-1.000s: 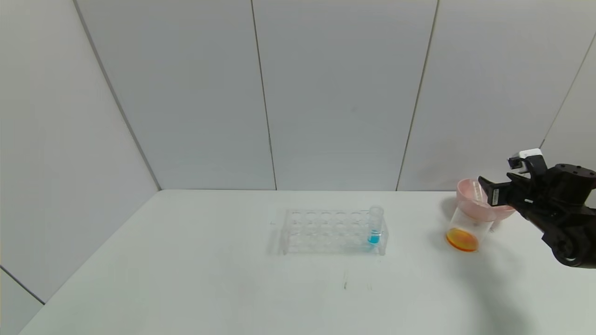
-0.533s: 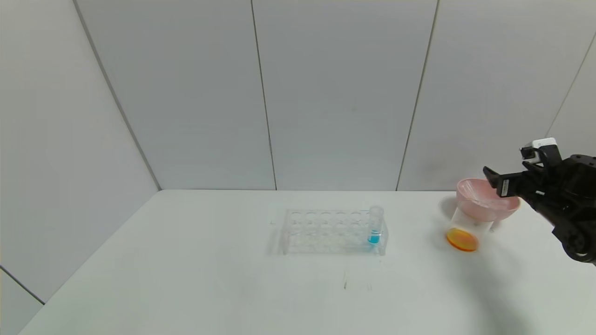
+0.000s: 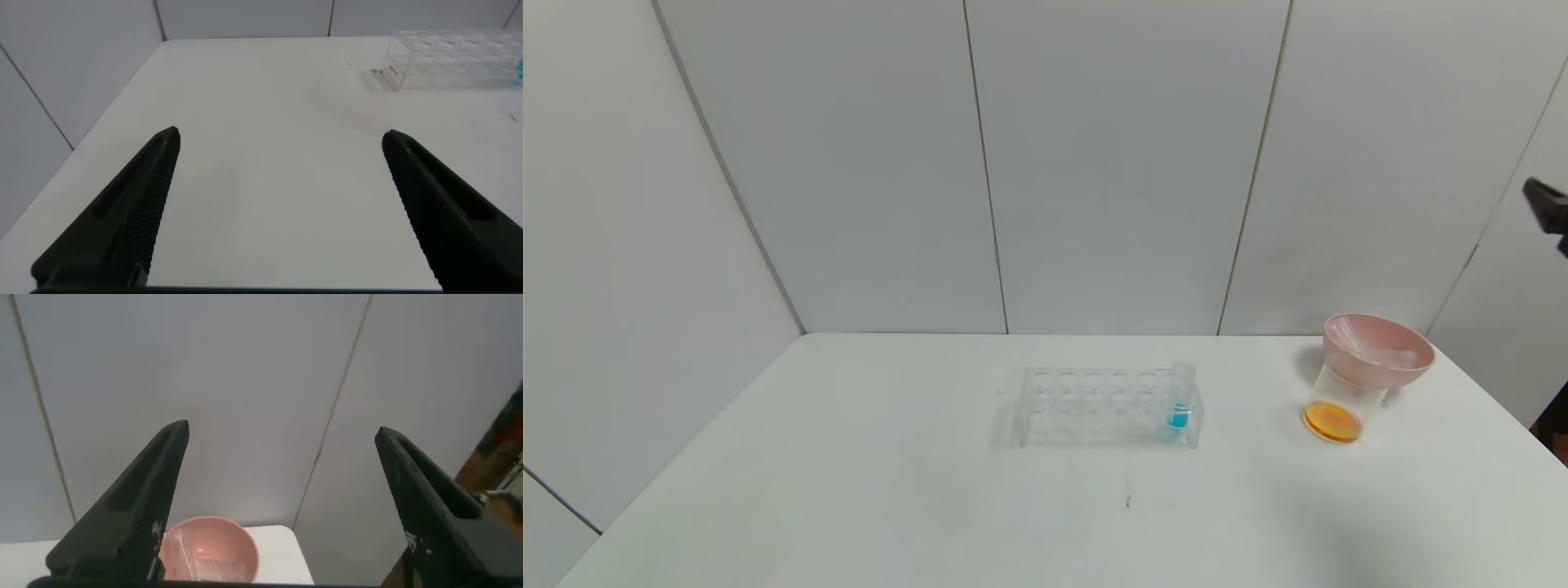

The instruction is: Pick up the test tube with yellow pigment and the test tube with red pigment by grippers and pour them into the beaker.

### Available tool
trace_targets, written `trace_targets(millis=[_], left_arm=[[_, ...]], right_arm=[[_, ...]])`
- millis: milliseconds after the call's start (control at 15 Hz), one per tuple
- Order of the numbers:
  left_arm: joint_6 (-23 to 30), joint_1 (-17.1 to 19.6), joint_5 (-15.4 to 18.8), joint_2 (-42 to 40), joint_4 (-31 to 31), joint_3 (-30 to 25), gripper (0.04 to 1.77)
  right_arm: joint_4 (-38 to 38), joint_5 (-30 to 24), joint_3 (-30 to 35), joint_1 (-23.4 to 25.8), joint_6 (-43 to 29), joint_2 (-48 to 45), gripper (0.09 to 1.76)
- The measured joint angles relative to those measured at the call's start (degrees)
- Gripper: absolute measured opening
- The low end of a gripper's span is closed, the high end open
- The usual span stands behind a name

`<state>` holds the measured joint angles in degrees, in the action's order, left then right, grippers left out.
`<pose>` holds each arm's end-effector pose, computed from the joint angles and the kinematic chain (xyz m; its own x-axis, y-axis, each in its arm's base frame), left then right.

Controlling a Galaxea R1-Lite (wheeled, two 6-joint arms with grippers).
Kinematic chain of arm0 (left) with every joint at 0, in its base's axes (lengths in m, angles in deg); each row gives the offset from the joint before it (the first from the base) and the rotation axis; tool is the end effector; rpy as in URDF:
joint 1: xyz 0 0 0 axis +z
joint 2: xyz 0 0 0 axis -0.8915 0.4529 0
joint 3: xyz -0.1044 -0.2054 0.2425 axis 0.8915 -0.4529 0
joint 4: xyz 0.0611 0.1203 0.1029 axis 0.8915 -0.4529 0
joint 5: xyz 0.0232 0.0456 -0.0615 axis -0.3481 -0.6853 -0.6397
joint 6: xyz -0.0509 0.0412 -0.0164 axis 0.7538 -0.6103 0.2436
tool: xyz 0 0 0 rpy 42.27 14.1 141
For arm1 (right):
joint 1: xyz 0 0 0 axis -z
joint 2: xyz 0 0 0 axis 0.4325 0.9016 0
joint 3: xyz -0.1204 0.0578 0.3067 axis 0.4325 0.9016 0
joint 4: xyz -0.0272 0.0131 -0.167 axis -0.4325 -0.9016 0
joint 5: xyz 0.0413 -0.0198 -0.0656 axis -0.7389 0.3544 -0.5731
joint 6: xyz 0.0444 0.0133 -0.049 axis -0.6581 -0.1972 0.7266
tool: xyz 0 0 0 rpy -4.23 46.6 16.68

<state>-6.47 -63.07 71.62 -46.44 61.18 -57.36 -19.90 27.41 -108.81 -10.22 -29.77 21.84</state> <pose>-0.0350 0.0000 0.0757 1.0000 -0.0018 0.0006 0.0018 1.0000 0.0001 0.2888 -0.0793 0.3261 0.9435 -0.2576 0.2086 0.2887 0.9478 -0.1355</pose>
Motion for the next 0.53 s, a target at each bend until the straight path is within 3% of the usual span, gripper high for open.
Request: trace_targets(millis=[200, 533], left_arm=[[0.00, 0.00, 0.00, 0.00, 0.02, 0.00, 1.76], [0.00, 0.00, 0.00, 0.00, 0.02, 0.00, 1.76]], right_arm=[[-10.02, 2.02, 3.58, -1.17, -2.58, -19.18, 1.65], [-27.94, 8.20, 11.00, -7.75, -4.61, -50.58, 1.68]])
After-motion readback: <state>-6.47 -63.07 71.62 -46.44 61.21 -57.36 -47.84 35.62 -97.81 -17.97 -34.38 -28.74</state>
